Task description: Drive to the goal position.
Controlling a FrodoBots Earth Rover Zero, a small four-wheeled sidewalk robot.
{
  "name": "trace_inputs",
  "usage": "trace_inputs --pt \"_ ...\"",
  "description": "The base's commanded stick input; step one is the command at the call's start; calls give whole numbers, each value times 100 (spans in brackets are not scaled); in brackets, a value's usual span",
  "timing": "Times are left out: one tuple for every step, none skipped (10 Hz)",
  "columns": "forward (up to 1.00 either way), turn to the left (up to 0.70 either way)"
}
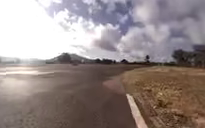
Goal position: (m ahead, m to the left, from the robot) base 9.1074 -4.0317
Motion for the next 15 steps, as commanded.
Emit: trace_inputs --pt "50 -7" --pt "50 -16" --pt "50 -30" --pt "50 -45" --pt "50 -40" --pt "50 -25" --pt "50 0" --pt "50 0" --pt "50 0" --pt "50 0" --pt "50 0" --pt "50 0" --pt "50 0" --pt "50 0" --pt "50 0"
